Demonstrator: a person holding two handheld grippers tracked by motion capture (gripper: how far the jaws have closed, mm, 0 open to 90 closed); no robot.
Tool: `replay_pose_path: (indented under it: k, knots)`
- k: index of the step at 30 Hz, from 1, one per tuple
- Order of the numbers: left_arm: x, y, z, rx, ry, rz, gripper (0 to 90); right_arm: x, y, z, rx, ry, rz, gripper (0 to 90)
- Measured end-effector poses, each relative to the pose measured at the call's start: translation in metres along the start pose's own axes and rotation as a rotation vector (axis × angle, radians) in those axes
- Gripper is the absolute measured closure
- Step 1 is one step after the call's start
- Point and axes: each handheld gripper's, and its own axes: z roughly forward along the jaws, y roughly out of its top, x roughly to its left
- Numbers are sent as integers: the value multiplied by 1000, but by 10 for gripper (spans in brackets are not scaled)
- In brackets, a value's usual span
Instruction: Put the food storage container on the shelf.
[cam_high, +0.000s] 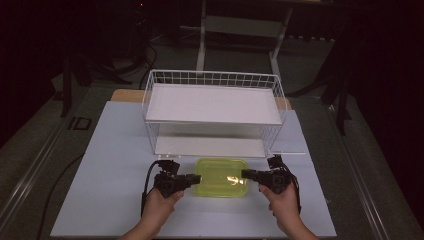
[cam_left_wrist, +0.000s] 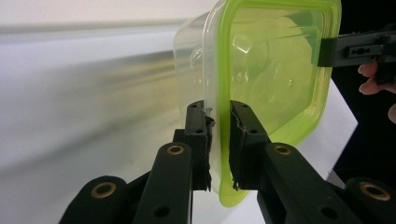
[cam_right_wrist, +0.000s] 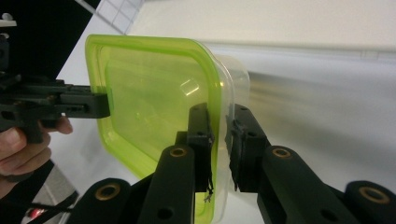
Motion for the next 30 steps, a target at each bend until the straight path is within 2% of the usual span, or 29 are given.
replay_pose_path:
  k: [6,9,13,17,22,24,26,27,30]
  knots:
    - [5,23,-5,-58,33,13,801,2,23,9,-41,-17,-12,797]
    - [11,33,-6,-87,37,16,802,2,36,14,-64,-16,1,797]
    - [19,41,-1,-99,49,27,802,0,48,21,-85,-32,6,795]
    - [27,44,9,-111,56,30,801,-3,52,30,-104,-68,-4,793]
    - [36,47,21,-114,62,28,802,-12,55,41,-123,-98,16,788]
    - [39,48,24,-112,64,25,802,-16,55,46,-121,-94,34,787]
    - [42,48,28,-107,66,27,802,-20,55,51,-114,-102,40,786]
    - [43,48,30,-107,66,14,802,-21,55,52,-114,-106,43,786]
    - [48,47,35,-97,69,7,802,-23,55,58,-107,-126,43,786]
